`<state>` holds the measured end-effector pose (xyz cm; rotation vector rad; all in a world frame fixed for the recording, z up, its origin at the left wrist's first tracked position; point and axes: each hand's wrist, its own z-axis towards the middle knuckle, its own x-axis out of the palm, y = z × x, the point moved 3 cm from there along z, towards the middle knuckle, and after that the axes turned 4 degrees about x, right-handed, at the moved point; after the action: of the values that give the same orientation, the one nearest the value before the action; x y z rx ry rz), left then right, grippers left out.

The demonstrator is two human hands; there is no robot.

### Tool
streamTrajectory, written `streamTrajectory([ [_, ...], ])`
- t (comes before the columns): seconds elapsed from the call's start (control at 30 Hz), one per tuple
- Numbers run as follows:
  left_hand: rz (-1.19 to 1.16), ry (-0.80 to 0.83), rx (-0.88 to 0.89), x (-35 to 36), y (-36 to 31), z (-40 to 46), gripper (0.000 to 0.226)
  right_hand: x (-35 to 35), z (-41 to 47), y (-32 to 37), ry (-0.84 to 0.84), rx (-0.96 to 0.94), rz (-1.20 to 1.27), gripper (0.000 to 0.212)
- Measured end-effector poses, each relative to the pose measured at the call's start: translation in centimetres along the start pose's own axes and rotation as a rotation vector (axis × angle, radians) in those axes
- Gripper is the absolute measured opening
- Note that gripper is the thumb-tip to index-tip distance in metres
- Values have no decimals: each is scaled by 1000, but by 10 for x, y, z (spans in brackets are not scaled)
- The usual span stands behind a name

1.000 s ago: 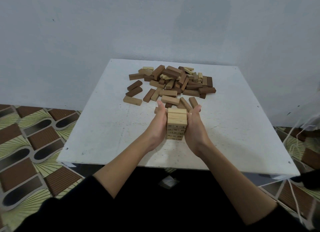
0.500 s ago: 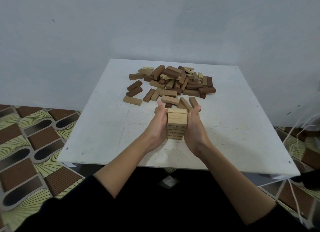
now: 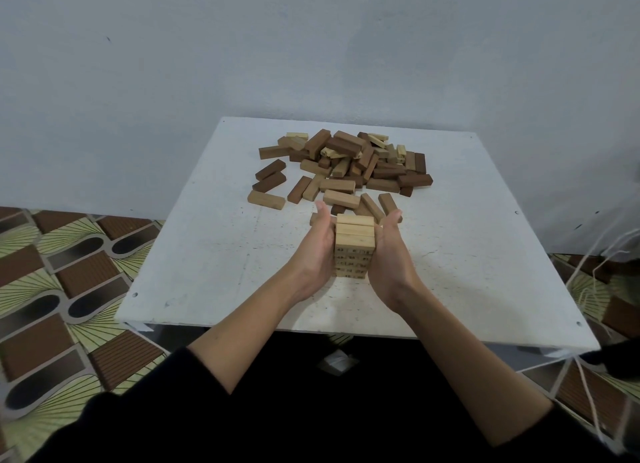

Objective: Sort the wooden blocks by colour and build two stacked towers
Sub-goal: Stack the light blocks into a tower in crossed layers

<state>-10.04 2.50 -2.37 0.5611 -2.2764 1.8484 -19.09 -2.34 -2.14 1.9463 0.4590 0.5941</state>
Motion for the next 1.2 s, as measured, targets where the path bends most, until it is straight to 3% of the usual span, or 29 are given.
streamTrajectory([
  [0.43, 53, 30, 53, -3, -4, -3, 75, -12, 2, 1, -29, -41, -144, 76],
  [0.5, 103, 31, 99, -11, -9, -6, 68, -16, 1, 3, -18, -78, -196, 86],
  [0.57, 191, 80, 131, -21, -11, -9, 57, -22, -5, 10, 4, -146, -237, 81],
  [0.63, 331, 68, 150, -33, -13, -13, 87, -33, -7, 13, 67, -169, -207, 59],
  [0.7, 456, 52, 178, -38, -16, -13, 107, -42, -7, 17, 118, -223, -317, 72],
  [0.93, 684, 27, 304, -35, -18, -5, 88, -42, -5, 18, 125, -349, -726, 95],
  [1.2, 698, -18, 375, -27, -20, -3, 84, -32, -4, 22, 132, -398, -731, 90],
])
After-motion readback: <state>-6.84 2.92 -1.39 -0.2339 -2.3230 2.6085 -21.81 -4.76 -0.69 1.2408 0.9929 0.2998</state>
